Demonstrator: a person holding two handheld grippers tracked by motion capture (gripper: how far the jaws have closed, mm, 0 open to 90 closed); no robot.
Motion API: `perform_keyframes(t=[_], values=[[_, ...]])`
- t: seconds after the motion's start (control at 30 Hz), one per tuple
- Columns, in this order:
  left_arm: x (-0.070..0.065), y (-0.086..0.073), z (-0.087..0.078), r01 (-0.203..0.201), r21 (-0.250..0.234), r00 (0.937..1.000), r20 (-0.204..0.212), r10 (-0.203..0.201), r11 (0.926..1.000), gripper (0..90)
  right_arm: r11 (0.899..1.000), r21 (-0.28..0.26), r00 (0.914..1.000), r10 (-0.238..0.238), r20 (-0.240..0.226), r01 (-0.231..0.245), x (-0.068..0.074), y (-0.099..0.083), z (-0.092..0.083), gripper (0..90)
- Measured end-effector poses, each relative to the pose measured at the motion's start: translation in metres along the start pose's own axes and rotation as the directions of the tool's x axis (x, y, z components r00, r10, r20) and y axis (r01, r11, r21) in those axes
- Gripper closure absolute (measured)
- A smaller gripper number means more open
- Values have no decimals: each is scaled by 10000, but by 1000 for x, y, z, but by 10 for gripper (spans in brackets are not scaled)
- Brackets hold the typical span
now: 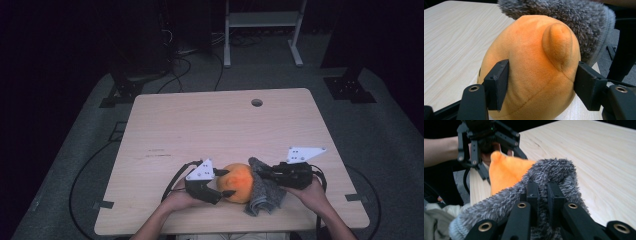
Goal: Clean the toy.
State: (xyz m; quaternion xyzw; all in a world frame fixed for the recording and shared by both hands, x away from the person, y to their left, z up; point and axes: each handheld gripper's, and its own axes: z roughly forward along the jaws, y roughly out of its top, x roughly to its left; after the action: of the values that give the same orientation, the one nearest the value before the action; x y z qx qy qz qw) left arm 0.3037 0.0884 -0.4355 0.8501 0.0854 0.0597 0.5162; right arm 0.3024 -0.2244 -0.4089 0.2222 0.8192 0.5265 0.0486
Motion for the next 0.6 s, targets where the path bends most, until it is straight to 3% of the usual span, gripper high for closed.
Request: perform_keyframes(t=[0.27,0.37,0.5,0.6], values=[[0,1,1,125,34,9999,29,-125,9999,355,9996,258,9999,107,76,-109,2,-12,-11,816],[-1,2,4,46,-8,10000,67,-46,10000,365,9996,110,9997,258,-4,-258,3,-12,-14,815],[-5,3,8,-130,41,9999,108,130,9999,369,9984,-472,9994,-332,-133,325,15,7,-10,815],[-5,1,6,-30,39,9999,97,30,10000,369,9982,-19,9982,-602,4,602,14,11,2,816]])
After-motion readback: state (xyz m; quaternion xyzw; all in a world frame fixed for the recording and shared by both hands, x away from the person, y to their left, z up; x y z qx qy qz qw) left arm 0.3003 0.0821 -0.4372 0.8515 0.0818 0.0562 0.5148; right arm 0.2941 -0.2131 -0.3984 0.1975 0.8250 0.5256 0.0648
